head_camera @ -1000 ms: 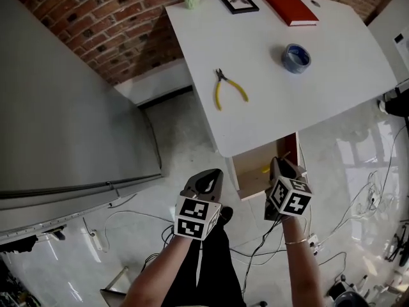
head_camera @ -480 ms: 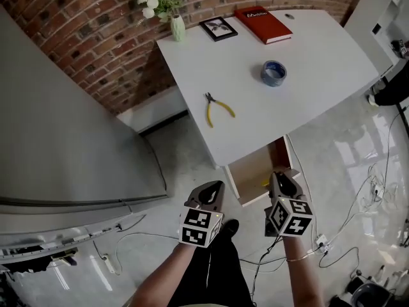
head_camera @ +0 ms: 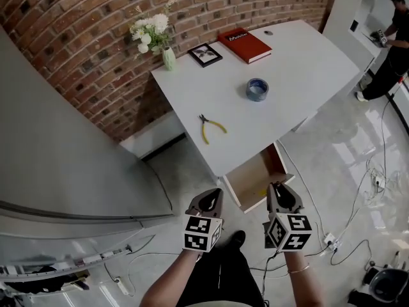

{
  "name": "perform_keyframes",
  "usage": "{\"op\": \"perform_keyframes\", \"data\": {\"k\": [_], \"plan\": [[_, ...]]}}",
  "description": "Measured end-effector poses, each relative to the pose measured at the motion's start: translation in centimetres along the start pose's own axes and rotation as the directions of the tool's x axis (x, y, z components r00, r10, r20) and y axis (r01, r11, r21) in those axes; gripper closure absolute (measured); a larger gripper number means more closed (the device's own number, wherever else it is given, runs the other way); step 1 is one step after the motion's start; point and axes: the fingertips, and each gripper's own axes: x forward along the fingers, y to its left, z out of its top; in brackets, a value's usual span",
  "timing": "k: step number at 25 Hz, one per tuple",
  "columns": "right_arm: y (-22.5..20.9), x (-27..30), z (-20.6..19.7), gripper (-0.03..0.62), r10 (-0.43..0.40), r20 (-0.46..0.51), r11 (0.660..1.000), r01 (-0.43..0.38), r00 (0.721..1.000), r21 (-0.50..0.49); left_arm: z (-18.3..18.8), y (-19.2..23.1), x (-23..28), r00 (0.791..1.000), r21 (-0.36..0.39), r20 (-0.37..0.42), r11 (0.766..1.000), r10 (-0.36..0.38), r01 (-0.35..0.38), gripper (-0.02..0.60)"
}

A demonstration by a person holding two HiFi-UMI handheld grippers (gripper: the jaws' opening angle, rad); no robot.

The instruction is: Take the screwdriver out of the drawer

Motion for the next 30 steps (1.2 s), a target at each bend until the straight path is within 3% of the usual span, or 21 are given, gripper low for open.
{"op": "perform_keyframes", "data": {"k": [11, 30], "plan": [[2.1, -4.6, 3.3, 0.514, -0.001, 0.090, 1.000, 0.001, 0.996, -0.001, 3.4, -0.1, -2.2, 0.998, 0.040, 0.062, 0.999, -0.014, 0.012, 0.589], [4.1, -8.9, 6.2, 0.514, 0.020, 0.188, 0.997, -0.005, 0.982, -0.081, 5.2, -1.4, -4.2, 0.994, 0.060, 0.110, 0.998, -0.026, 0.019, 0.589]]}}
